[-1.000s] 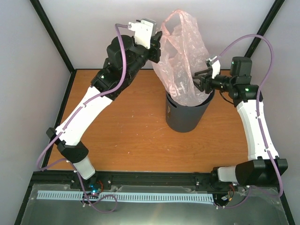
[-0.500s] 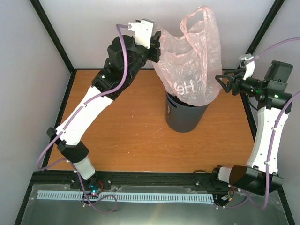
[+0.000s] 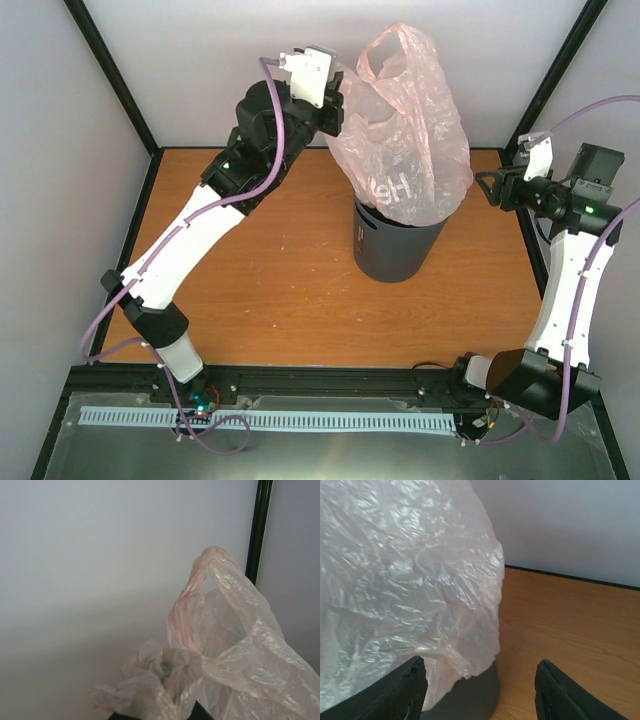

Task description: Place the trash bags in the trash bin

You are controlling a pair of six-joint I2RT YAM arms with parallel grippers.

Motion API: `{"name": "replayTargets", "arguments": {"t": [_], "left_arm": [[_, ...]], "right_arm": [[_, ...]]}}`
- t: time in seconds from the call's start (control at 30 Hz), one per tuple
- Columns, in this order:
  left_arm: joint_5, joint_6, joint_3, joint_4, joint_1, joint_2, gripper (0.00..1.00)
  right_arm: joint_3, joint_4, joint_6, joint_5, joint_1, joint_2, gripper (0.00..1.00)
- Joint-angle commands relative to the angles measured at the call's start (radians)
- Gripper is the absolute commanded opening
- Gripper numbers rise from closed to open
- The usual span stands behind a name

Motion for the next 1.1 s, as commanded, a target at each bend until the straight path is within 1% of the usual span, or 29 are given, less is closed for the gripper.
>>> {"name": "replayTargets", "arguments": {"t": [0.0, 0.27, 0.5, 0.7, 0.97, 1.07], "left_arm": [[0.001, 0.031, 0.005, 0.050, 0.003, -0.046, 0.01], [0.011, 0.019, 0.001, 0.052, 0.003, -0.061, 0.01], [0.013, 0.014, -0.005, 0.055, 0.003, -0.063, 0.01], [0.011, 0.014, -0.011, 0.060, 0.000, -0.074, 0.01], [0.006, 0.022, -0.039, 0.089, -0.001, -0.082, 0.01], [0.015, 0.028, -0.040, 0.090, -0.002, -0.077, 0.01]], "right_arm": [[-0.027, 0.000, -0.059, 0.065, -0.007, -0.019, 0.58], [-0.008, -0.031, -0.126, 0.068, 0.017, 0.033, 0.51], [-0.014, -0.019, -0.118, 0.120, 0.139, 0.073, 0.47], [-0.014, 0.000, -0.088, 0.171, 0.277, 0.083, 0.46], [-0.033, 0.002, -0.053, 0.201, 0.404, 0.109, 0.46], [-0.032, -0.030, -0.055, 0.184, 0.416, 0.116, 0.48]]}}
